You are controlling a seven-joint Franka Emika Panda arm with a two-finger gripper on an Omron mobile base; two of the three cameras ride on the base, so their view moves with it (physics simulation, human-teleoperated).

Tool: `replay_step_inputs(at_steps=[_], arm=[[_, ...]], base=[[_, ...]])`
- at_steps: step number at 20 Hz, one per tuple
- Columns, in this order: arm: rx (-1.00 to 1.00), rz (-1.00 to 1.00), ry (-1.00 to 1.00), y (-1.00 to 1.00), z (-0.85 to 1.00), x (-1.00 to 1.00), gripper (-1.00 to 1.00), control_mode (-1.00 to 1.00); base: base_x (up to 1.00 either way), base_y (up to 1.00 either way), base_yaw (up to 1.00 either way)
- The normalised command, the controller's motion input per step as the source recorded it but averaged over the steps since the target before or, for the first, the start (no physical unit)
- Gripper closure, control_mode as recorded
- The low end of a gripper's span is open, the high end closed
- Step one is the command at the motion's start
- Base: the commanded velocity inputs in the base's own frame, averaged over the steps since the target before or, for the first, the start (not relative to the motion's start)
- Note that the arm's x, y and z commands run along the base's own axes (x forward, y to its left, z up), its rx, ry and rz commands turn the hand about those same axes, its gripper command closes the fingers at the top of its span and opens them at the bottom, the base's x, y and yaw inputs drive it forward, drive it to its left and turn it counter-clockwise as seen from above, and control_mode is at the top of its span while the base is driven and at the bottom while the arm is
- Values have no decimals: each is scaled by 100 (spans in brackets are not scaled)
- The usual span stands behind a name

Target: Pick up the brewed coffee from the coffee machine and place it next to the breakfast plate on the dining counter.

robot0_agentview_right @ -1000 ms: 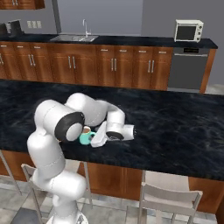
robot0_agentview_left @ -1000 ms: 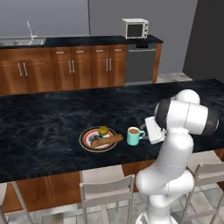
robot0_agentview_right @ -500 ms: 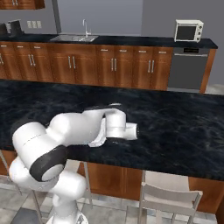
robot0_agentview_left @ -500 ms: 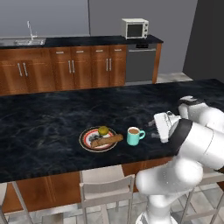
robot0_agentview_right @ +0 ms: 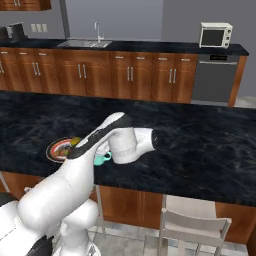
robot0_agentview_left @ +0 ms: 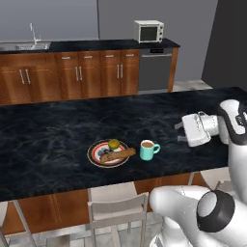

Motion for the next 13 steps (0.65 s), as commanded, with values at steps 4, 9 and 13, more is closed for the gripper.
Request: replay_step_inputs(at_steps=[4, 9, 13], arm=[[-5, -17, 19, 0, 100, -41, -100, -100], [-10, -19, 10, 0, 98, -41, -100, -100], [-12, -17, 1, 4, 68, -30, -100, -100]], base=[[0, 0, 0], [0, 0, 0], [0, 0, 0]])
